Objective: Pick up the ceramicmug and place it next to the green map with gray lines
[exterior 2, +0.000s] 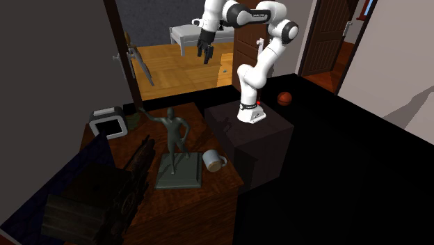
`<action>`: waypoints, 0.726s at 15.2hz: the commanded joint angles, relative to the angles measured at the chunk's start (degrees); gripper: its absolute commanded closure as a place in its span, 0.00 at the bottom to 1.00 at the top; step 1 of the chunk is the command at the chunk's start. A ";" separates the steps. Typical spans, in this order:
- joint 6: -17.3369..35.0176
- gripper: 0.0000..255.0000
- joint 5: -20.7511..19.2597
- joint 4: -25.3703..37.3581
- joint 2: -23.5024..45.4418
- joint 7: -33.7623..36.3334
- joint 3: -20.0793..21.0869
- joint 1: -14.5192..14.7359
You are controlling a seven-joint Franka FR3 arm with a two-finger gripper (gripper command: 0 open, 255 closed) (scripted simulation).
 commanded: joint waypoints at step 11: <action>14.48 0.00 1.17 0.46 13.53 -5.71 3.87 6.19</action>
